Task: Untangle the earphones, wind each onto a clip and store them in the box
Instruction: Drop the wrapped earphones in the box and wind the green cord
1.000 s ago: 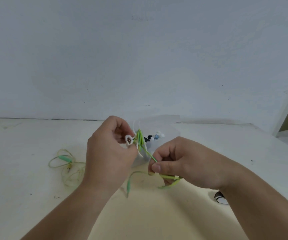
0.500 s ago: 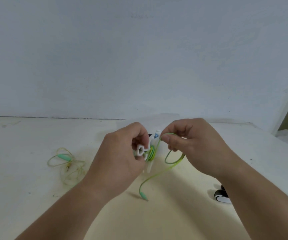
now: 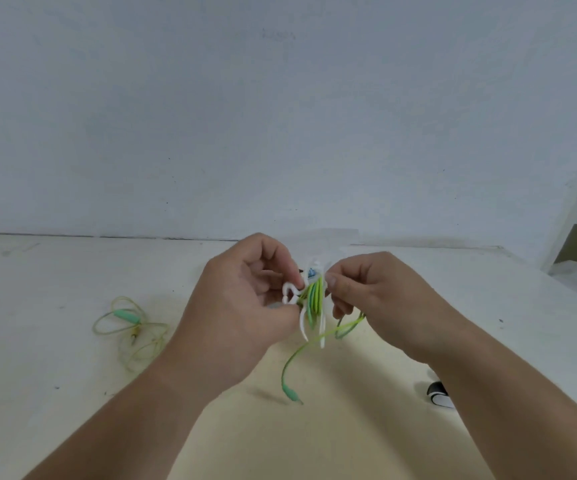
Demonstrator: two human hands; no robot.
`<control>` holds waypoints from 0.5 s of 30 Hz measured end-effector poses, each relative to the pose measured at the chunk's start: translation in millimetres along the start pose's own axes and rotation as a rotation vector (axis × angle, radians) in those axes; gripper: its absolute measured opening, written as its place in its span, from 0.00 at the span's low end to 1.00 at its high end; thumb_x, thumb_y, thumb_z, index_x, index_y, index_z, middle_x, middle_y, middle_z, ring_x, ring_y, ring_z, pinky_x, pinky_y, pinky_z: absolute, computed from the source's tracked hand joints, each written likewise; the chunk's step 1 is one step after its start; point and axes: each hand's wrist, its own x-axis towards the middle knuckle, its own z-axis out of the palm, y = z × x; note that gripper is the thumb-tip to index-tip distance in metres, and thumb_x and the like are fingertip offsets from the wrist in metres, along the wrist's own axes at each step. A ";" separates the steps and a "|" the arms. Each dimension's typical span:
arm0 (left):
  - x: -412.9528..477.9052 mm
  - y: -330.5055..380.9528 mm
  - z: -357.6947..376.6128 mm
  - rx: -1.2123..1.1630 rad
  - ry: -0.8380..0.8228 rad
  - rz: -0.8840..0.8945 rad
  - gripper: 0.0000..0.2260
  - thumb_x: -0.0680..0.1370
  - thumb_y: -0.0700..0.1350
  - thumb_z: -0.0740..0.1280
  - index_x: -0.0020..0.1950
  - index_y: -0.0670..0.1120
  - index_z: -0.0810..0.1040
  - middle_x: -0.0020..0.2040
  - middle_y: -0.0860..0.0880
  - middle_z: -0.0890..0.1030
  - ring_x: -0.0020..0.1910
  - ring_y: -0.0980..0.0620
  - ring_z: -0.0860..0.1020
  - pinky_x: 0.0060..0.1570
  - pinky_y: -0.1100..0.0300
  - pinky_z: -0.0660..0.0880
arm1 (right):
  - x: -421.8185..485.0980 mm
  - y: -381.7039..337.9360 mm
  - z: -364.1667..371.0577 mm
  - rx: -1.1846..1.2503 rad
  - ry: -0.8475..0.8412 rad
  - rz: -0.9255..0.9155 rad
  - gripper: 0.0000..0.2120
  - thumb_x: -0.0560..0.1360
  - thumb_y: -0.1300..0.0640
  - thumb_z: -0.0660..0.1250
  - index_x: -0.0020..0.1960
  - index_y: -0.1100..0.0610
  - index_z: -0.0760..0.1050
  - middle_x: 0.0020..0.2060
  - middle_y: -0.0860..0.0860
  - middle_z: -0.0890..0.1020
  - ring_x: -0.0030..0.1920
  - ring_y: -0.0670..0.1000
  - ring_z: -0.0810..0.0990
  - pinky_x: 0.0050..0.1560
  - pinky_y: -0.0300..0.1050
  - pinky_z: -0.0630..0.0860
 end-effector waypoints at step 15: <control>3.6 -8.7 -8.4 0.522 0.352 0.206 0.22 0.66 0.28 0.71 0.46 0.56 0.82 0.45 0.54 0.81 0.44 0.54 0.82 0.49 0.54 0.81 | -9.0 -5.5 11.0 -0.139 -0.432 -0.130 0.06 0.79 0.57 0.69 0.48 0.50 0.85 0.45 0.41 0.84 0.49 0.40 0.81 0.57 0.40 0.76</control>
